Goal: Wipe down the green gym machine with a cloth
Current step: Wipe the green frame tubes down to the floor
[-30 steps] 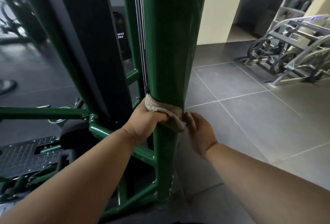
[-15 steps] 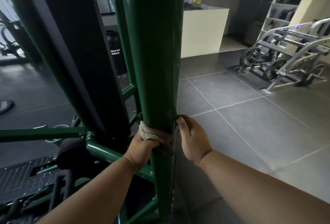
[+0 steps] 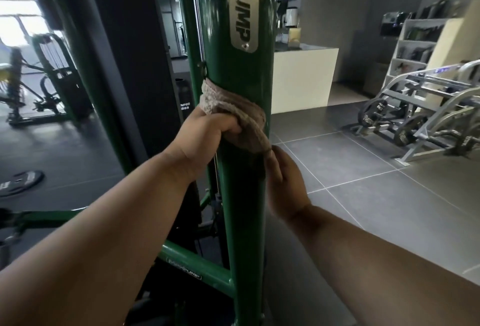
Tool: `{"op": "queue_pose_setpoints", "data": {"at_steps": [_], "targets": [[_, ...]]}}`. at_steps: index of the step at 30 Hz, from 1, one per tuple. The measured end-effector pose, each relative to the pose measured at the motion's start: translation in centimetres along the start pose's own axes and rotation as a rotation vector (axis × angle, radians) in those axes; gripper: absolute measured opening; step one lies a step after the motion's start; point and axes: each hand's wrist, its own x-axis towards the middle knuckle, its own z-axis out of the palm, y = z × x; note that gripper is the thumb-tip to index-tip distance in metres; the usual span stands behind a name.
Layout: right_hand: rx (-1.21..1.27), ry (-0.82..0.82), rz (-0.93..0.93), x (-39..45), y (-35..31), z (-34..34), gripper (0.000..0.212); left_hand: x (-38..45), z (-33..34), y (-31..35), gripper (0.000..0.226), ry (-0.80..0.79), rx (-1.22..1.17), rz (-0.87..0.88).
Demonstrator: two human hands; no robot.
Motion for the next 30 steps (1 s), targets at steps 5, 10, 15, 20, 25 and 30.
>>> {"op": "queue_pose_setpoints", "data": {"at_steps": [5,10,15,20,25,30], "targets": [[0.067,-0.001,-0.025,2.6,-3.5,-0.8,0.042,-1.2,0.8,-0.4,0.027,0.022,-0.021,0.041],[0.154,-0.045,-0.049,3.4,-4.6,-1.8,0.034,-2.9,1.2,-2.5,0.029,-0.005,-0.055,-0.054],[0.145,-0.067,-0.054,3.9,-4.7,-2.0,0.041,-1.6,0.7,0.3,0.025,0.009,0.009,-0.058],[0.120,-0.068,-0.061,5.1,-4.8,-1.3,0.058,1.3,0.3,6.5,0.021,0.008,-0.029,0.059],[0.161,-0.063,-0.053,5.5,-5.7,-1.3,0.062,1.1,0.5,6.8,0.029,-0.004,-0.074,0.086],[0.243,-0.072,-0.012,4.8,-5.3,-1.6,0.047,-1.5,0.4,0.6,0.027,-0.041,-0.097,-0.012]]}}
